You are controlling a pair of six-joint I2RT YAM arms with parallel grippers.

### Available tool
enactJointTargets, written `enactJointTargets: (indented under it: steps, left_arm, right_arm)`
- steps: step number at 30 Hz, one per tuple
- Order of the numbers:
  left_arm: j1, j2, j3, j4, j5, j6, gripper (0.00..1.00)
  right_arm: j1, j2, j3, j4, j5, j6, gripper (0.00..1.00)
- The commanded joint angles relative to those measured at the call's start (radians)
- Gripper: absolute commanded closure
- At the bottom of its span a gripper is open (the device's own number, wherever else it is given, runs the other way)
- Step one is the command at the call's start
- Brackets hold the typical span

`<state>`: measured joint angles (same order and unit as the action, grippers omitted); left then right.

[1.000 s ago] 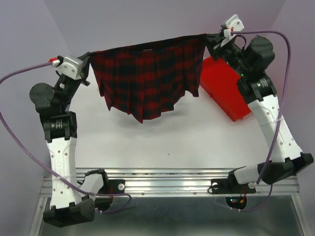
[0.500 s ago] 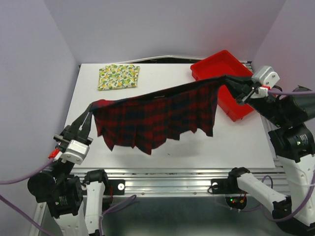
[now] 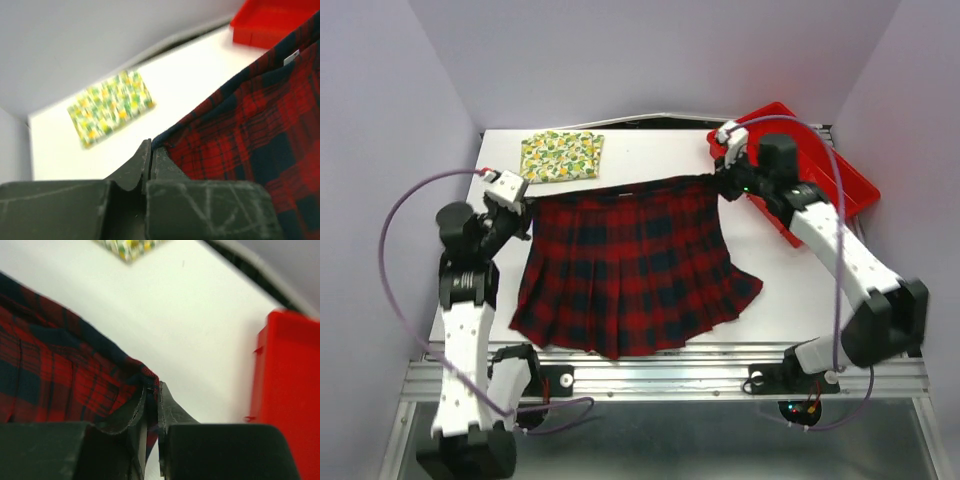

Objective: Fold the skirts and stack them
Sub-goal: Fold the skirt

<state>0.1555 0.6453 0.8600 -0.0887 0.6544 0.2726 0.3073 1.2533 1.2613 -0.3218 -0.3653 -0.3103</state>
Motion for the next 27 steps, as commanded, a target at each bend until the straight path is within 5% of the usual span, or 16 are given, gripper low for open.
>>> enactJointTargets:
  steps: [1, 5, 8, 14, 15, 16, 17, 18, 19, 27]
  left_arm:
    - [-0.051, 0.273, -0.042, 0.171, -0.197, 0.075, 1.0]
    - [-0.106, 0.623, 0.065, 0.245, -0.326, 0.085, 1.0]
    - [-0.111, 0.891, 0.302, 0.274, -0.369, 0.036, 0.99]
    - [-0.125, 1.258, 0.681, 0.193, -0.389, -0.004, 0.97]
    - [-0.135, 1.275, 0.703, 0.185, -0.394, -0.003, 0.91]
    - [-0.14, 1.29, 0.726, 0.179, -0.406, -0.001, 0.82]
    - [-0.145, 1.31, 0.763, 0.17, -0.447, -0.01, 0.67]
    - [-0.148, 1.312, 0.777, 0.143, -0.449, -0.013, 0.63]
    - [-0.148, 1.306, 0.786, 0.132, -0.452, -0.016, 0.59]
    - [-0.148, 0.937, 0.489, 0.05, -0.446, 0.017, 0.42]
  right_arm:
    - [-0.03, 0.245, 0.022, 0.09, 0.157, 0.033, 0.99]
    - [-0.03, 0.669, 0.257, 0.067, 0.195, 0.037, 0.99]
    - [-0.03, 0.892, 0.54, 0.035, 0.228, 0.036, 0.99]
    - [-0.03, 1.087, 0.808, -0.014, 0.284, 0.049, 0.99]
    - [-0.03, 1.109, 0.84, -0.016, 0.292, 0.057, 0.99]
    - [-0.03, 1.12, 0.861, -0.025, 0.308, 0.066, 0.88]
    - [-0.03, 1.132, 0.88, -0.037, 0.35, 0.071, 0.74]
    - [-0.03, 1.137, 0.891, -0.061, 0.361, 0.063, 0.47]
    - [-0.03, 1.118, 0.888, -0.063, 0.376, 0.063, 0.39]
    - [-0.039, 0.786, 0.459, -0.071, 0.191, 0.024, 0.43]
